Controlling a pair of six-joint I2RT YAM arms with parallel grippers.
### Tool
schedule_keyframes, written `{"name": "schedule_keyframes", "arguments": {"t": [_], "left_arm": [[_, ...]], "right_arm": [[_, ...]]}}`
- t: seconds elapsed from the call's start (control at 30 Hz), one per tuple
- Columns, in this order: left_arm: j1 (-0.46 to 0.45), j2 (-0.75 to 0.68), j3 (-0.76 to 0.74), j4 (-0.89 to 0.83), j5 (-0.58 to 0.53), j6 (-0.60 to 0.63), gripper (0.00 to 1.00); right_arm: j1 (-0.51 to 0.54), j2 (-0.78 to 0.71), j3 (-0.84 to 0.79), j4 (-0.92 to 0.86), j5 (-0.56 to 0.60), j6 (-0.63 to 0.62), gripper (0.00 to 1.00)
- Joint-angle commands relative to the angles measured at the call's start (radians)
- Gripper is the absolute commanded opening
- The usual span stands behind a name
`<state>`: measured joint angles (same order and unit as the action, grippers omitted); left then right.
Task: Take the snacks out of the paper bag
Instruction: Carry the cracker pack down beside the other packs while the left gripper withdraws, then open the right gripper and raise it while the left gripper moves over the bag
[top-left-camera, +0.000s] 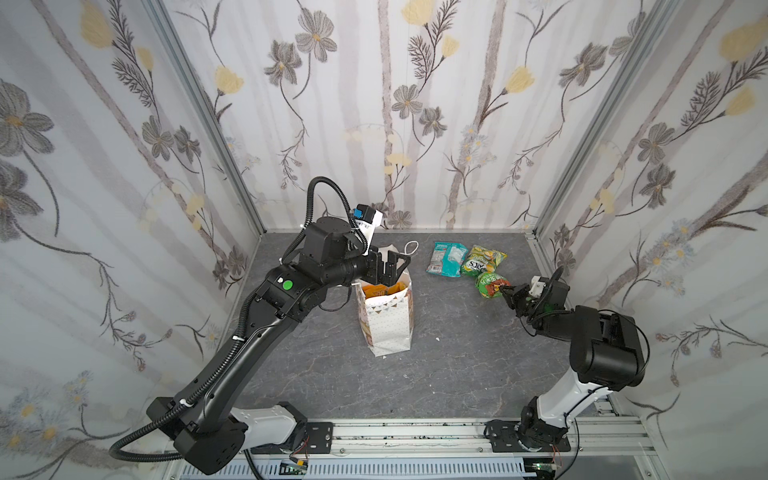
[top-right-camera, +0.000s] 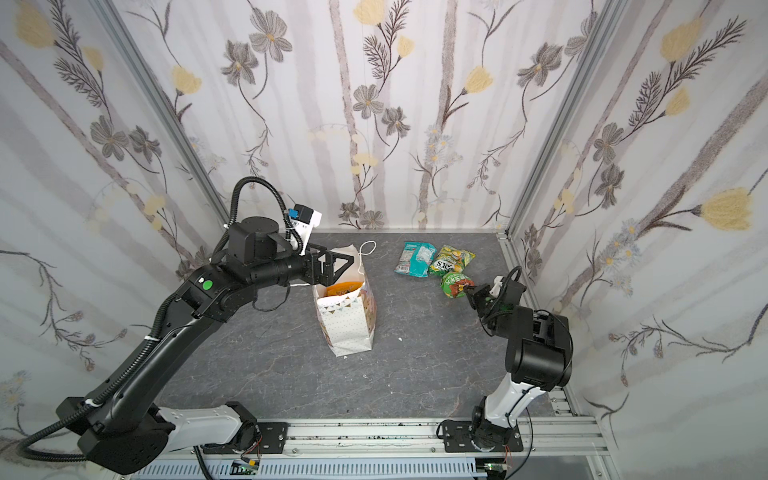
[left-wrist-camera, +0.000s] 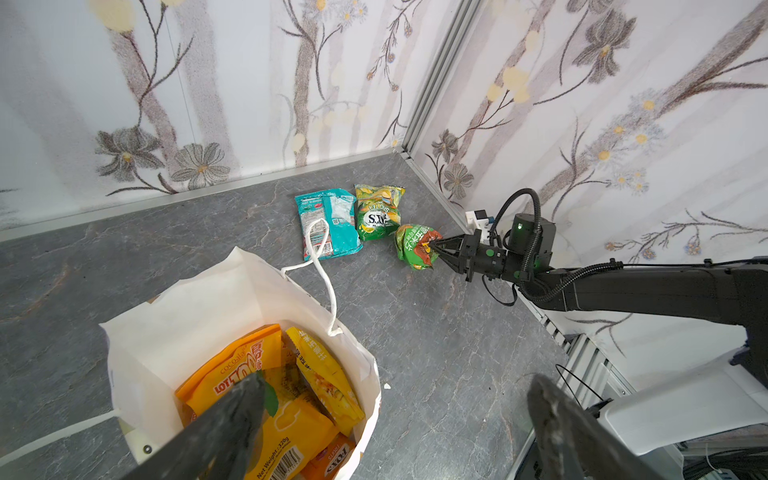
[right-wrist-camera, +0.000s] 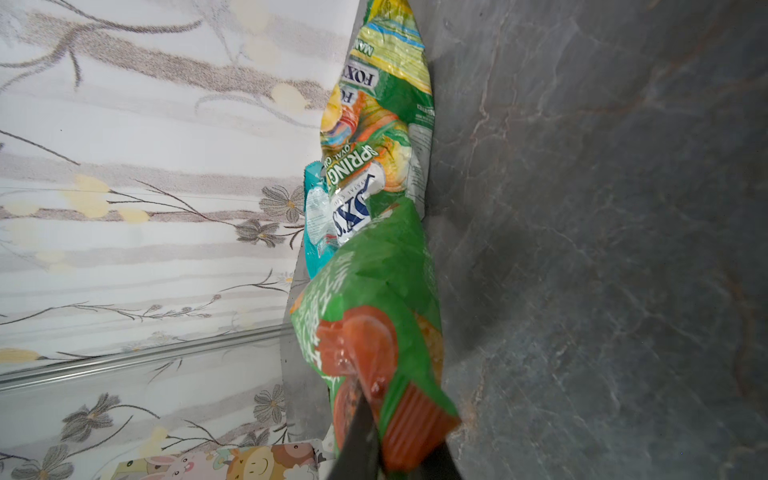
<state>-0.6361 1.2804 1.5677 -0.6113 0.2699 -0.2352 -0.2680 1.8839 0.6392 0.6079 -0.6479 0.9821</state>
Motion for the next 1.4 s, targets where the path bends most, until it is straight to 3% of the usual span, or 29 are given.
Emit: {"name": "schedule_keyframes", "arguments": {"t": [0.0, 0.13, 0.27, 0.4, 0.73, 0.87, 1.1, 1.37], "left_arm": [[0.001, 0.006, 0.009, -0.003, -0.017, -0.003, 1.0], [0.001, 0.02, 0.018, -0.022, -0.027, -0.005, 1.0], [0.0, 0.032, 0.031, -0.04, -0.048, -0.007, 1.0], [0.004, 0.063, 0.061, -0.105, -0.15, -0.013, 1.0], [0.025, 0.157, 0.139, -0.219, -0.303, -0.088, 1.0], [0.034, 0.226, 0.201, -0.287, -0.363, -0.124, 0.94], [0.05, 0.351, 0.311, -0.37, -0.391, -0.152, 0.83], [0.053, 0.467, 0.387, -0.427, -0.364, -0.161, 0.8]], "right_arm": [[0.001, 0.01, -0.012, 0.044, -0.016, -0.022, 0.04], [0.001, -0.005, -0.022, 0.006, 0.013, -0.047, 0.19], [-0.001, -0.044, -0.031, -0.053, 0.067, -0.088, 0.44], [-0.014, -0.095, -0.057, -0.064, 0.105, -0.096, 0.63], [-0.016, -0.376, -0.058, -0.176, 0.181, -0.117, 0.72], [0.012, -0.527, -0.024, -0.242, 0.189, -0.12, 0.74], [0.178, -0.694, 0.137, -0.36, 0.157, -0.172, 0.81], [0.393, -0.69, 0.299, -0.366, 0.021, -0.179, 0.87]]}}
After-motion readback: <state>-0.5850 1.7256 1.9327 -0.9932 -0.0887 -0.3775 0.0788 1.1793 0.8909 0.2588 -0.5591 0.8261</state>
